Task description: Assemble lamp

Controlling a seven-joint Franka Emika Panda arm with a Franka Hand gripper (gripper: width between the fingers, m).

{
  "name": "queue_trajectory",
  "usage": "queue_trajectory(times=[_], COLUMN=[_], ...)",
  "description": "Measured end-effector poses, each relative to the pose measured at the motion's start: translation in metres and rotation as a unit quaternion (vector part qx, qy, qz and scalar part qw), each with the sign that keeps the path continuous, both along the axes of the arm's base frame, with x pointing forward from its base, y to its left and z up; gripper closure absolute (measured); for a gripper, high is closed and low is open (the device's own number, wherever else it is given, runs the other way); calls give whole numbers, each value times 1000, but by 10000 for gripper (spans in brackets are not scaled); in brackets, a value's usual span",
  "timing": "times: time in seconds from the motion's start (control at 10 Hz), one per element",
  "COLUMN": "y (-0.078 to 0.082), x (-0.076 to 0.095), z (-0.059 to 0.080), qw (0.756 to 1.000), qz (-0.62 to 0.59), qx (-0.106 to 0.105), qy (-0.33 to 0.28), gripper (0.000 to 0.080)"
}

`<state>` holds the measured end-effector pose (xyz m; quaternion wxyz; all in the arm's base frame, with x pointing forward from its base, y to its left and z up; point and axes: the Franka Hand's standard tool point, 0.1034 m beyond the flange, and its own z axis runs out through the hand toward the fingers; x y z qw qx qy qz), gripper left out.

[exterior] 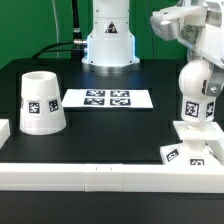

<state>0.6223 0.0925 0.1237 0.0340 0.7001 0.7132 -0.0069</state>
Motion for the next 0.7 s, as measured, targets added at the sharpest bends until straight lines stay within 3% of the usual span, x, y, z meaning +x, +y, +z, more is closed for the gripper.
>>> queue_trajectory(times=[0.3, 0.7], y=[-1, -8], x=[0, -3], z=[0, -1], qw=[999, 969], qz=[-42, -246], qx=[3, 14], qy=[-2, 8], gripper=[223, 223])
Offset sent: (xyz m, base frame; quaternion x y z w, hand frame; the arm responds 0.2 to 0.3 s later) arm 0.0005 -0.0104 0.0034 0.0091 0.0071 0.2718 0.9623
